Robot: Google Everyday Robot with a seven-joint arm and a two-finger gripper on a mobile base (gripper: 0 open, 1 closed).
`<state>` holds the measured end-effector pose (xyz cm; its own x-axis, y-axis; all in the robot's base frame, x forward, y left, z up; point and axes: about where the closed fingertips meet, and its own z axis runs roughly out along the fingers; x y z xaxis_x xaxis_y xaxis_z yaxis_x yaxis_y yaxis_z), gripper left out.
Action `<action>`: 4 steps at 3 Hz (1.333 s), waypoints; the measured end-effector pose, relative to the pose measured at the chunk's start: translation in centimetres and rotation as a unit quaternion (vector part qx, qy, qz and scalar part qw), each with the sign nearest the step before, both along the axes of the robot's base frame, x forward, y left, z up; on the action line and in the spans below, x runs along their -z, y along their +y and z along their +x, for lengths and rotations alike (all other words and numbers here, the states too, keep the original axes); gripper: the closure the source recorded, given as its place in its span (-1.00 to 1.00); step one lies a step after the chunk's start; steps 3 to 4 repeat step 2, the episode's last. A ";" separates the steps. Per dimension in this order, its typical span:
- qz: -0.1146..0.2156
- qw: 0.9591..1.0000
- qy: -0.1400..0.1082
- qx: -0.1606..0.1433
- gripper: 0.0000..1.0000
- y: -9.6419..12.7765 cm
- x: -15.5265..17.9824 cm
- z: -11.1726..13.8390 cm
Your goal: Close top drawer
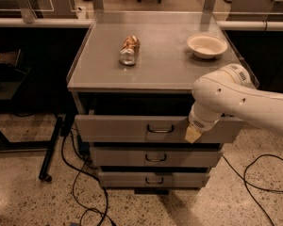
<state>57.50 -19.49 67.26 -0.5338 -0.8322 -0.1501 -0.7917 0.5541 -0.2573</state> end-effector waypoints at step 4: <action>0.000 1.000 0.000 0.000 -1.00 0.0 0.0 0.0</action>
Offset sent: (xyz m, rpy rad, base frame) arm 0.0000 0.0000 0.0000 0.0000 0.0000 0.0000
